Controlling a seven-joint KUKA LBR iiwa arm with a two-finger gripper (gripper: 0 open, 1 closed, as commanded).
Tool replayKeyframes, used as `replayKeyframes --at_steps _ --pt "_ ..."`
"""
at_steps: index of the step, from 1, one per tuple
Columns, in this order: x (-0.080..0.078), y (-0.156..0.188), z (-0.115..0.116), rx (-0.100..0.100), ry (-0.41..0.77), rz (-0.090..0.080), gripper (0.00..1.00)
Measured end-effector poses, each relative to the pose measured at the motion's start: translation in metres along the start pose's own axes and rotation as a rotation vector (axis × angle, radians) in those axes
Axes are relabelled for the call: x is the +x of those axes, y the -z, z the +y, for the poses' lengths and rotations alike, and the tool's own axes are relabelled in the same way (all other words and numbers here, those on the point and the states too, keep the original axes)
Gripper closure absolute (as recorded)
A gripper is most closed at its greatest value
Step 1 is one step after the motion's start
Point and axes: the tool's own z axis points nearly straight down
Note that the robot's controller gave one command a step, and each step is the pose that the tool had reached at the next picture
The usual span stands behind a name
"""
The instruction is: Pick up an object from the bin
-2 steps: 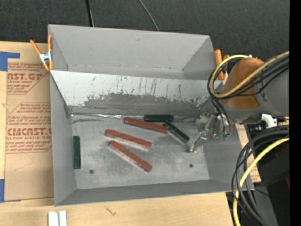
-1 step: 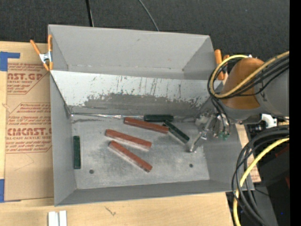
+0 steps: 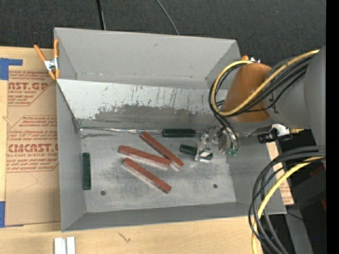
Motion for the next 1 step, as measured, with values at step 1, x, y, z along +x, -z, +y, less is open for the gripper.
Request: replayKeyframes --at_steps 1 --pt "0.0 0.0 0.0 0.0 0.0 0.0 1.0"
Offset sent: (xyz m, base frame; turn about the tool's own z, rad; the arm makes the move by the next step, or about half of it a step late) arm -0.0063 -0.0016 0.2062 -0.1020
